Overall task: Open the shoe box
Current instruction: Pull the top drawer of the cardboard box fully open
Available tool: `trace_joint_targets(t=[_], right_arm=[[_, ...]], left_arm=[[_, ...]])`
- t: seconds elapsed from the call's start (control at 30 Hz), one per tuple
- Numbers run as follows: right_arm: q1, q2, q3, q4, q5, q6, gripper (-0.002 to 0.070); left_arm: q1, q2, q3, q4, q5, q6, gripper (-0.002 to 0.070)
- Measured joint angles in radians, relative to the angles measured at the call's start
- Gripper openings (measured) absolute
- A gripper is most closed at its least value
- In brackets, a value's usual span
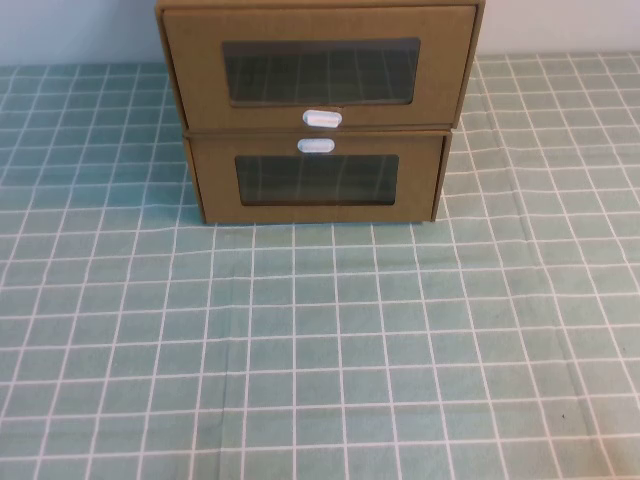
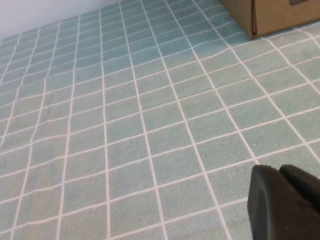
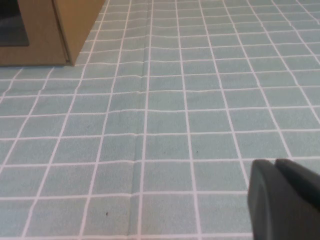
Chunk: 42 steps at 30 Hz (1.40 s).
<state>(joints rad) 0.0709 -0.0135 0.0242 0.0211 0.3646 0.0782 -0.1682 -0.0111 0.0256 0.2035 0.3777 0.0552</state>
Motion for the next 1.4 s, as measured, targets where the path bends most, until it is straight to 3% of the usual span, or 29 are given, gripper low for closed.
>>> trace_joint_targets(t=[1.0, 1.23, 1.4], right_arm=[[0.000, 0.000, 0.000, 0.000, -0.010, 0.000, -0.0014], [0.000, 0.000, 0.000, 0.000, -0.174, 0.000, -0.0013], [0.000, 0.000, 0.000, 0.000, -0.409, 0.000, -0.0013]], left_arm=[[0.000, 0.000, 0.000, -0.027, -0.020, -0.071, -0.0005], [0.000, 0.000, 0.000, -0.031, -0.131, -0.071, -0.0005], [0.000, 0.000, 0.000, -0.038, -0.333, -0.093, -0.0005]])
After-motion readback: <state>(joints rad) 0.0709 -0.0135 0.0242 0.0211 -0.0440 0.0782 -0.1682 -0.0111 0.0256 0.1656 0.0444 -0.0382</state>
